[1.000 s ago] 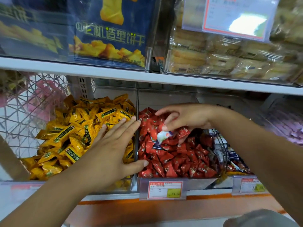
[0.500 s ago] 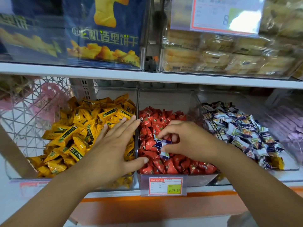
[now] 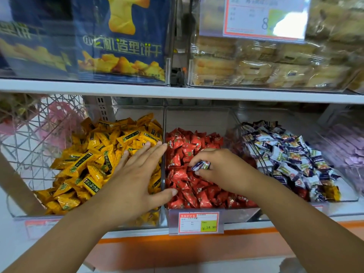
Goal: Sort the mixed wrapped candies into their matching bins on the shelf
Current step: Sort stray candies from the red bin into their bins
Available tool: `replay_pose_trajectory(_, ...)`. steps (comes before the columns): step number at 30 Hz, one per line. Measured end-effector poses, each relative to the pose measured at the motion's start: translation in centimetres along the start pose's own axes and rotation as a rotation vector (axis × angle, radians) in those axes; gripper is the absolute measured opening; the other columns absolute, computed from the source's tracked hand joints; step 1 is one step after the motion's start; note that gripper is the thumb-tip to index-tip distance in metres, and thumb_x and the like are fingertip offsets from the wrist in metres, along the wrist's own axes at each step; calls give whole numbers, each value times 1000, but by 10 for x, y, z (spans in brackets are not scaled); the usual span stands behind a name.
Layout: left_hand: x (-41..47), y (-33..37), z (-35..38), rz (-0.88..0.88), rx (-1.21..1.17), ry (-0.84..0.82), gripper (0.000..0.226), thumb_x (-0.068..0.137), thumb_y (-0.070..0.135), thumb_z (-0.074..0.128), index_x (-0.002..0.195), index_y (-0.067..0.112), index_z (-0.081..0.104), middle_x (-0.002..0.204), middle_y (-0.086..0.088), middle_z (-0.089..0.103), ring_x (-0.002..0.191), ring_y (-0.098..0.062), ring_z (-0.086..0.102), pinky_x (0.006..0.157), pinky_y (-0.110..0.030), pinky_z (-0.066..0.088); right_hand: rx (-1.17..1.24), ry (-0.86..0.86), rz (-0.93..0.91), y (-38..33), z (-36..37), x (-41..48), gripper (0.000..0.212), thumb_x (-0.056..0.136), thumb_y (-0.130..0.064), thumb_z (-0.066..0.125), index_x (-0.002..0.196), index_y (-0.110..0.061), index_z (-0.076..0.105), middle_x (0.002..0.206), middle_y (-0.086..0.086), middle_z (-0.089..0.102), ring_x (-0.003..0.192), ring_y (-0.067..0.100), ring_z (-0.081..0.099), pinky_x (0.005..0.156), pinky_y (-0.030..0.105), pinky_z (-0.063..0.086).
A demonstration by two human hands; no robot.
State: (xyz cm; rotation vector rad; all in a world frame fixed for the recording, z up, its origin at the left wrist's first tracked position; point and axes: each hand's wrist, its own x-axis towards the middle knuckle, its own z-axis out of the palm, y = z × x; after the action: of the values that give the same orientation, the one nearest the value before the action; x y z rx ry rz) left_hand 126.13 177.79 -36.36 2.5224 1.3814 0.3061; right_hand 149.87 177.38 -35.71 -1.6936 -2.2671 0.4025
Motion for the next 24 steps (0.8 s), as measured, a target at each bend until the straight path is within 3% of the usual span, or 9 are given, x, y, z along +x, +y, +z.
replay_pose_trajectory(5,1,0,1,1,-7,19,100,58,87,18,144,50,-17,149,33,-21,137,9,-28,119,-35,-14,103,31,38,0,-17,-17,19,90,-27,66,107,-35,67,109,-18,62,73,-22,49,63,5,33)
replay_pose_trajectory(8,1,2,0,-6,0,29,102,57,87,17,145,49,-17,147,33,-25,136,8,-30,118,-35,-14,143,93,90,0,-24,-27,16,91,-27,65,105,-34,67,65,-22,61,59,-7,55,53,9,36)
replay_pose_trajectory(10,2,4,0,-16,18,48,103,56,86,16,145,46,-17,146,32,-30,135,7,-33,118,-34,-14,169,143,113,-1,-28,-33,16,92,-27,63,106,-34,66,54,-20,58,50,5,53,47,11,37)
replay_pose_trajectory(12,2,7,0,-22,49,65,104,55,84,14,146,43,-17,148,28,-34,134,6,-36,118,-36,-15,225,222,139,1,-32,-37,16,92,-24,64,106,-31,66,58,-9,61,52,7,56,49,10,39)
replay_pose_trajectory(16,3,12,0,-39,65,68,107,55,84,11,149,38,-14,149,24,-35,134,4,-37,117,-36,-15,300,263,232,11,-40,-42,19,91,-25,64,110,-29,65,74,-4,69,61,4,63,62,16,51)
replay_pose_trajectory(19,3,14,1,-34,56,67,107,56,83,11,149,38,-14,149,25,-34,135,4,-36,117,-35,-15,108,133,208,12,-45,-47,16,92,-31,62,101,-19,65,81,-4,64,74,11,61,70,28,49)
replay_pose_trajectory(24,6,14,4,-15,32,53,102,58,83,13,146,41,-16,143,31,-37,134,7,-35,121,-38,-7,-187,-153,152,6,-48,-46,28,95,-36,56,120,-26,61,99,-5,65,72,3,51,60,18,38)
